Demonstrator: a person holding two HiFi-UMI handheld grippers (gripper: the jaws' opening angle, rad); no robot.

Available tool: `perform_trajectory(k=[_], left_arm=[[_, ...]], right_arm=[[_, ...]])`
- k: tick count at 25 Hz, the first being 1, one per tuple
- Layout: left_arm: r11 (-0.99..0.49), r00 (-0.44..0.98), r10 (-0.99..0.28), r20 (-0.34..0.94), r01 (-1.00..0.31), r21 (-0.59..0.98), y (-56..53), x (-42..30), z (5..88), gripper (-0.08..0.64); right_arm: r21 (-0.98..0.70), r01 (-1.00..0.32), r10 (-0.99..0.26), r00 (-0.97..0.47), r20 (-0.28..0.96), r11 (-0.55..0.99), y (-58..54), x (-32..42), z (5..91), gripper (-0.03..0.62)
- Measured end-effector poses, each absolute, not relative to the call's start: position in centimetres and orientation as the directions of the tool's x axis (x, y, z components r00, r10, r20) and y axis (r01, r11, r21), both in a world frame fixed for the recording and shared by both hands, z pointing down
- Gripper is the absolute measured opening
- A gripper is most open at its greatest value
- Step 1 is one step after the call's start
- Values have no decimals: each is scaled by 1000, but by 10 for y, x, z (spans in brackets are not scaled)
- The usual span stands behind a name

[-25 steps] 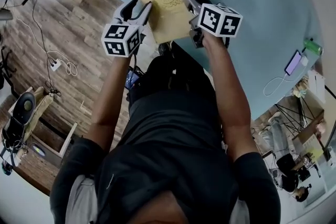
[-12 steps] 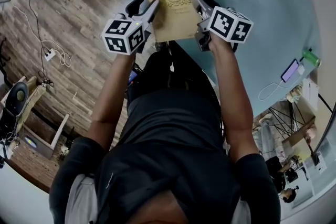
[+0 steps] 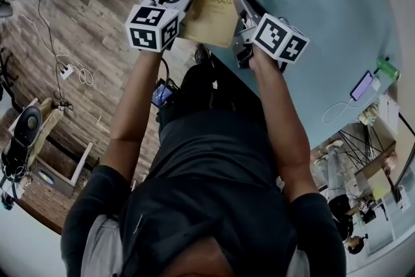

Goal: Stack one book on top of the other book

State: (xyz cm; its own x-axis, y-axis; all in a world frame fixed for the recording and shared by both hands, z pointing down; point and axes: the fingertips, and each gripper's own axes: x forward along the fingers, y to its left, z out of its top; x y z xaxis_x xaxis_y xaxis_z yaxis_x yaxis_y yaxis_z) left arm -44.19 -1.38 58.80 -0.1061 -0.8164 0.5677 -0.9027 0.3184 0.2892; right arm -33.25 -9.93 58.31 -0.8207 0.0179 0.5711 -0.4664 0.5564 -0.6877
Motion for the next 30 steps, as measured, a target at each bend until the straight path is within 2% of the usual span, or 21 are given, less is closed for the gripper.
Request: perform_trajectory(k=[15,30], left_arm=[[148,9,-803,596,-966,214,-77,-450,585,190],[76,65,-802,594,-975,210,-95,-451,583,190]], right_arm=[[-727,-495,-9,-829,559,476,-115,-318,580,84],[-726,-506,-34,-830,556,465,-119,-316,578,84]])
